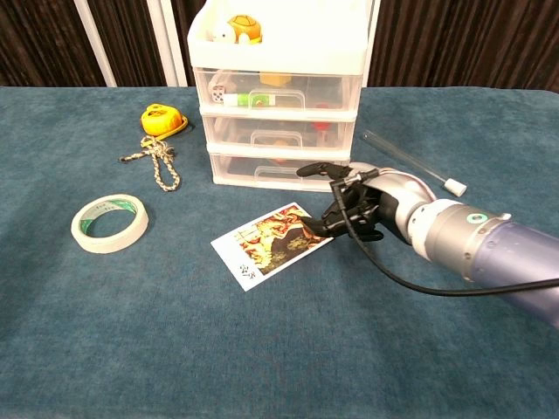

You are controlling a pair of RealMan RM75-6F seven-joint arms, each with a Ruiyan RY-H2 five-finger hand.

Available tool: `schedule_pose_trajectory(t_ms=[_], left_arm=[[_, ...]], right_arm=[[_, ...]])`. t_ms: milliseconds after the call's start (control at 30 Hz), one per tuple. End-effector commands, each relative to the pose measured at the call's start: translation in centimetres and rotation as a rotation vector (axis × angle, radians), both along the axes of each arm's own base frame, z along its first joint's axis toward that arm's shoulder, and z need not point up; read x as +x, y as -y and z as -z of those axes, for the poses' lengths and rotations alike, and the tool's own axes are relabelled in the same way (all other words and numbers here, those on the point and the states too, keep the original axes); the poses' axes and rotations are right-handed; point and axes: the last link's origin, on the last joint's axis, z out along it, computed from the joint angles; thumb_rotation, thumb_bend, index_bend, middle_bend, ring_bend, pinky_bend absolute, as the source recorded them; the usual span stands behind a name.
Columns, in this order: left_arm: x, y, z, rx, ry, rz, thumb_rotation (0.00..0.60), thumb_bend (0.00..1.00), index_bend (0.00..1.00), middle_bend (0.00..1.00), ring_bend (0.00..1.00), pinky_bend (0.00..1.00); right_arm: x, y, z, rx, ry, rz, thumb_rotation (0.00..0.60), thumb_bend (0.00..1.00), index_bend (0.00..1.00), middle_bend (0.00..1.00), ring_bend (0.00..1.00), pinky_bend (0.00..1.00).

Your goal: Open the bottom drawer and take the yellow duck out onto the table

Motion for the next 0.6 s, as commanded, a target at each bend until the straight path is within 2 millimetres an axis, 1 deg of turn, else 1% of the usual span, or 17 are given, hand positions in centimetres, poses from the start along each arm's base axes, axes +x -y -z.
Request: schedule_pose_trajectory(t_ms=[33,133,300,600], left_arm=[[-0.1,-0.1,0.0,-0.001,0.005,-0.005,0.600,0.58,0.05,0.00,0.00,0.00],[-0.1,-0.1,0.0,-0.004,0.006,-0.008,0.600,0.58,0.05,0.00,0.00,0.00],[-0.2,-0.1,0.0,-0.008,0.003,-0.013,0.600,0.58,0.05,0.00,0.00,0.00],[-0.4,-0.3,0.0,-0.013,0.007,-0.030,0.600,0.58,0.05,0.00,0.00,0.00]], right_arm=[[0.7,0.6,1.4,0.016,0.012,0.013,0.600,0.53,0.13,1.00,1.00,1.00],[0.9,1.2,2.3,0.010,0.012,0.030,0.600,0.55,0.13,1.00,1.00,1.00],[0.9,2.2,3.2,-0.007,0.004,0.059,0.600,0.57,0.13,1.00,1.00,1.00],[1.5,3.1,4.5,0.000,0.038,0.129,0.600,0.58,0.13,1.00,1.00,1.00]])
